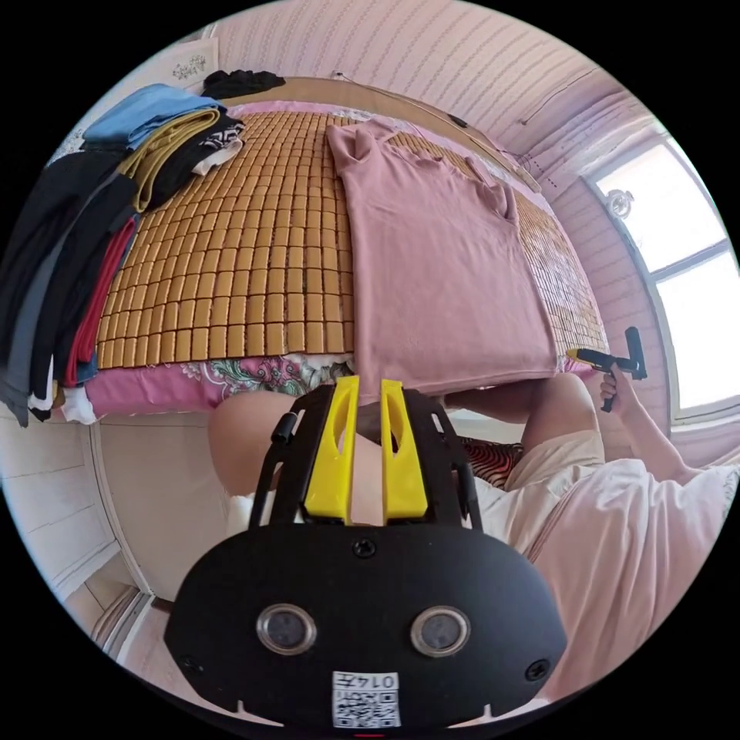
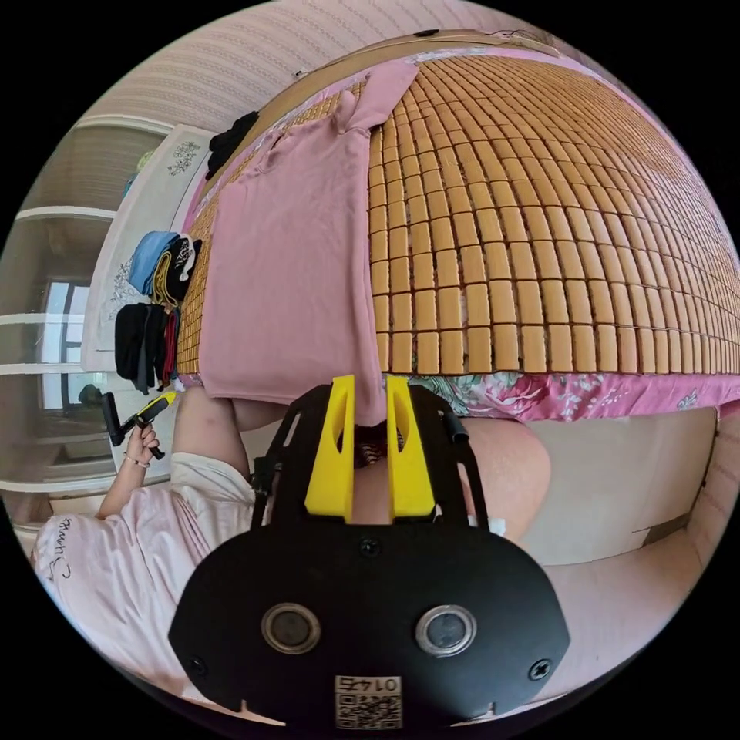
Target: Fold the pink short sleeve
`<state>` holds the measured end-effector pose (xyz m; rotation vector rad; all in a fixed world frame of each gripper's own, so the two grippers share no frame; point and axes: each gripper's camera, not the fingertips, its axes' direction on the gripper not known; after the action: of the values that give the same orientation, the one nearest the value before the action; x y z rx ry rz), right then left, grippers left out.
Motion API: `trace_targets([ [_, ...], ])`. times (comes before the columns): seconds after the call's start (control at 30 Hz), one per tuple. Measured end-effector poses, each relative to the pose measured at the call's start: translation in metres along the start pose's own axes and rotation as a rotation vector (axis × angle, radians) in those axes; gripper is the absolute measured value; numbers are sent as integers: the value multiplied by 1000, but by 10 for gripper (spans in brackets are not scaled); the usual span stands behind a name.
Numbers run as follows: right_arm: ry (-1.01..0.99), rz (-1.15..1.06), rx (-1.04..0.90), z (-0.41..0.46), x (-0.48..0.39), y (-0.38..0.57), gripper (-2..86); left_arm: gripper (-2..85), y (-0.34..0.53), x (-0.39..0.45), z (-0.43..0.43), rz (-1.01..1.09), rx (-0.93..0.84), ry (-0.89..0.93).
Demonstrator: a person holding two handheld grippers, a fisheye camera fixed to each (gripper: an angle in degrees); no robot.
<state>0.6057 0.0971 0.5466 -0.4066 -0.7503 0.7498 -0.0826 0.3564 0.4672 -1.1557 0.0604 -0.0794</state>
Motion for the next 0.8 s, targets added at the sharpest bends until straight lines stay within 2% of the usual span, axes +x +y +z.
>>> trace_targets([
  [0.3,27,1,184,-66,-6,-119,108,51,-126,56,30,238,88,54],
  [0.53,243,-101,289,-101,-27,-297,109,61,-277,136,120,476,50,197],
  [0.67,220,20,286,-94,-12,-402,129,60,-344,160,161,496,53,297],
  [0.8,132,228,412,-86,11,-444,112,57,-378,172,183,479,30,330],
])
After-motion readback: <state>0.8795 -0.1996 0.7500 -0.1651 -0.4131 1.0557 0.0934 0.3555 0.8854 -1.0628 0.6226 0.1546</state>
